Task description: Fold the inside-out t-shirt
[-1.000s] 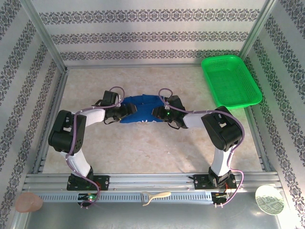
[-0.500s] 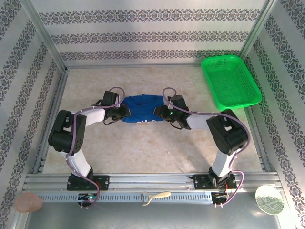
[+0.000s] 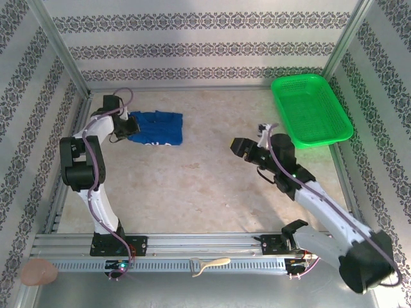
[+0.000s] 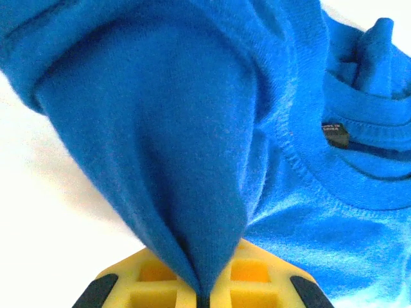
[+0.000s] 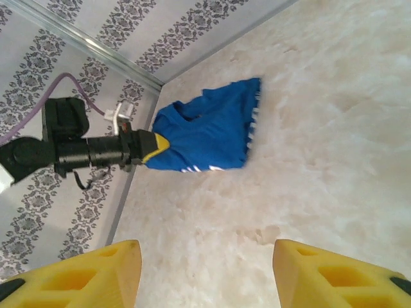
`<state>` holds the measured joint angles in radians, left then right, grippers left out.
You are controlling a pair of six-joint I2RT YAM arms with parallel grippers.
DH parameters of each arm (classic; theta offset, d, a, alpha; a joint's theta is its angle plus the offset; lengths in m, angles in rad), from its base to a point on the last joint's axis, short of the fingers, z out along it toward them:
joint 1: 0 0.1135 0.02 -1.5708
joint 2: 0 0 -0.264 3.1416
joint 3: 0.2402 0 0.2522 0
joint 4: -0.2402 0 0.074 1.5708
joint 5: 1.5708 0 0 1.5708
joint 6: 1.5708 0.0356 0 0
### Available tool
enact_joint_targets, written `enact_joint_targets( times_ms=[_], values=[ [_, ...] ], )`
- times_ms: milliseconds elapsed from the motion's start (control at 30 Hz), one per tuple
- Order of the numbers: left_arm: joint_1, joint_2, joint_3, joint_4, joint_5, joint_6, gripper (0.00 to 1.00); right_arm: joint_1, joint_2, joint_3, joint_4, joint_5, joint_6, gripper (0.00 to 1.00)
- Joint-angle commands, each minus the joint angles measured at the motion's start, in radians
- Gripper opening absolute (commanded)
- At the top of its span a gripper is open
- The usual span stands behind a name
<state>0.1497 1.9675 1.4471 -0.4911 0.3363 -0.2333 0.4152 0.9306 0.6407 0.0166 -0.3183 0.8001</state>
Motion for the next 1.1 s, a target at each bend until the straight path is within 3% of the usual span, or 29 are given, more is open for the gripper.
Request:
enact_joint_targets(
  times_ms=[0,233,400,467,633,733,1000,1067],
  values=[
    [0.035,0.084,0.139,-0.174,-0.085,0.158,0.0,-0.02,-0.119,-0.035,-0.227,0.061,-0.056,0.59],
    [0.09,0.262,0.407,-0.289,-0.177,0.234,0.0,-0.039,-0.22,-0.027,-0.402,0.044,-0.089,0.6],
    [0.124,0.335,0.559,-0.34,-0.186,0.232,0.01,-0.044,-0.237,0.0,-0.474,0.047,-0.123,0.6],
    [0.125,0.361,0.625,-0.376,-0.189,0.235,0.21,-0.05,-0.237,0.002,-0.479,0.048,-0.129,0.61],
    [0.129,0.374,0.72,-0.448,-0.215,0.244,0.98,-0.059,-0.222,0.004,-0.463,0.054,-0.133,0.65],
    [0.152,0.35,0.734,-0.458,-0.232,0.254,1.0,-0.064,-0.211,0.016,-0.468,0.076,-0.139,0.74],
    [0.228,0.182,0.627,-0.371,-0.287,0.125,1.0,-0.088,-0.182,0.118,-0.563,0.146,-0.239,0.97],
    [0.228,0.113,0.578,-0.318,-0.278,0.076,1.0,-0.106,-0.188,0.133,-0.57,0.175,-0.261,0.98]
  ],
)
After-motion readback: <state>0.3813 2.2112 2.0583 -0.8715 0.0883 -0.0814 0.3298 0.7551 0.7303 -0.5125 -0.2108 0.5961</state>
